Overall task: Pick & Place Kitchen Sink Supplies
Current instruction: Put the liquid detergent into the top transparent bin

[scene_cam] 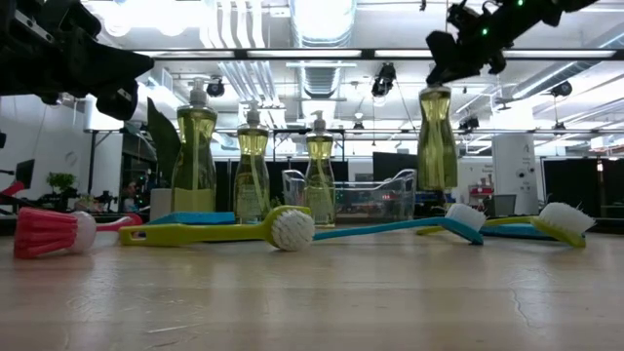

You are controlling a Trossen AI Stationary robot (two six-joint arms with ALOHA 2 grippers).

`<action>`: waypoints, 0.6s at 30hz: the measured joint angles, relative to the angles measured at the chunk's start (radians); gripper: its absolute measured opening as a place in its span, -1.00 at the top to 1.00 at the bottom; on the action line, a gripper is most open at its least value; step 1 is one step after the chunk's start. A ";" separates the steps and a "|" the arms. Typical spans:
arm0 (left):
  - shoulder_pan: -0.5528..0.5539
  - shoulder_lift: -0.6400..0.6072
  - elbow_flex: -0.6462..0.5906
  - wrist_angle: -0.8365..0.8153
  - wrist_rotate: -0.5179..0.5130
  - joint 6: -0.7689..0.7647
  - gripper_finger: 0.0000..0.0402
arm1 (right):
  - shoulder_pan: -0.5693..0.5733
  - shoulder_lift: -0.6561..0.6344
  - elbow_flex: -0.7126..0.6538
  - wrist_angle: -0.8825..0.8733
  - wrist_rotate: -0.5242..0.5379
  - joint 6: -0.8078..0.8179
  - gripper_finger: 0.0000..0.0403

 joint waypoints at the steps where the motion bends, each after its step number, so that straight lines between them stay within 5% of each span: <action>1: 0.000 0.000 0.000 0.000 0.000 0.000 1.00 | 0.000 0.000 0.014 -0.001 0.000 -0.010 0.50; 18: 0.000 0.000 0.000 0.000 0.000 0.000 1.00 | 0.001 0.113 0.188 0.007 -0.144 -0.074 0.50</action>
